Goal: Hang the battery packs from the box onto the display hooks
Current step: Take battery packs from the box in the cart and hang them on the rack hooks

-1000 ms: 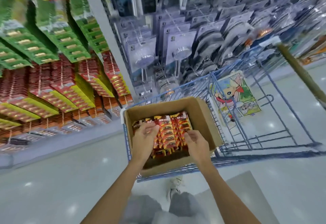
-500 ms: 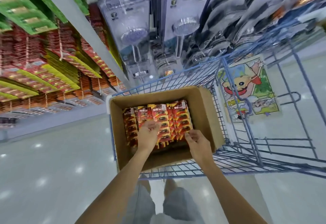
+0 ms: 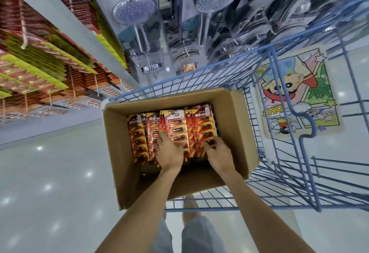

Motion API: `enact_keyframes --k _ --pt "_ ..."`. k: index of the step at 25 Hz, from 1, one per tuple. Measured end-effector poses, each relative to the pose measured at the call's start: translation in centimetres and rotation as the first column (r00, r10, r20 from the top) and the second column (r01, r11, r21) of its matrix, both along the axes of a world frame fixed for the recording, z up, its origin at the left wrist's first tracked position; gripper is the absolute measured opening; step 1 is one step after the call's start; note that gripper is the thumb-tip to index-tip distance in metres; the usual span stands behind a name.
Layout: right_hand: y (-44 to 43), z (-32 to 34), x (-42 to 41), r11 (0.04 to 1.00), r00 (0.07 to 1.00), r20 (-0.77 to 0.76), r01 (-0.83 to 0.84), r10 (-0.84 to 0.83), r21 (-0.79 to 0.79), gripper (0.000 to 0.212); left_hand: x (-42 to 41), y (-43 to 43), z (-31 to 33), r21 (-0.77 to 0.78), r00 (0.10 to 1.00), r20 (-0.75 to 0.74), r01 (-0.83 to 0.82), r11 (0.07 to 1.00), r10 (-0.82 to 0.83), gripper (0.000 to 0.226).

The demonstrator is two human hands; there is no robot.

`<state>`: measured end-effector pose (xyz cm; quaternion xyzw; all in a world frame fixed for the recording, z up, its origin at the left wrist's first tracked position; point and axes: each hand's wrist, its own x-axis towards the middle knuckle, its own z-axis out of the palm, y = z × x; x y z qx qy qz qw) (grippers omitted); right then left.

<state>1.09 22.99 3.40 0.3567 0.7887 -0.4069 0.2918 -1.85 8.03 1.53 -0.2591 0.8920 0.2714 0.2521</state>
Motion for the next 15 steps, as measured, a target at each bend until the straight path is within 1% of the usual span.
enact_keyframes --k 1,3,5,8,10,12,13,15 --pt "-0.1 -0.3 -0.3 1.000 1.000 0.001 -0.006 0.006 0.008 0.039 0.1 -0.1 0.2 0.012 1.000 -0.014 0.005 1.000 -0.005 0.074" --pt "-0.3 -0.9 -1.2 0.999 1.000 0.006 -0.024 0.024 0.028 0.041 0.2 -0.5 0.2 0.088 1.000 -0.013 -0.026 0.996 0.028 0.068" --pt "-0.7 -1.5 -2.0 0.996 0.997 0.039 -0.065 0.062 0.065 0.052 0.1 -1.3 0.3 0.169 0.999 -0.003 -0.053 0.984 0.055 0.058" --pt "-1.5 -2.6 -2.3 0.975 0.984 0.111 -0.153 0.136 0.160 0.063 0.1 -2.2 0.7 0.233 0.997 0.030 -0.073 0.970 0.068 0.041" --pt "-2.4 -3.0 -1.8 0.959 0.981 0.111 -0.179 0.157 0.220 0.065 0.4 -2.9 1.0 0.283 0.985 0.081 -0.170 0.944 0.153 0.037" --pt "-3.4 -3.1 -1.2 0.949 0.988 0.070 -0.150 0.135 0.279 0.068 0.6 -3.6 1.4 0.334 0.952 0.141 -0.305 0.892 0.273 0.036" --pt "-4.0 -3.1 -1.1 0.950 0.993 0.047 -0.121 0.112 0.287 0.070 0.7 -3.9 1.6 0.353 0.933 0.165 -0.360 0.864 0.321 0.036" --pt "-4.8 -3.1 -1.0 0.963 0.996 0.019 -0.091 0.090 0.253 0.074 1.1 -4.6 1.9 0.377 0.905 0.191 -0.425 0.823 0.380 0.036"
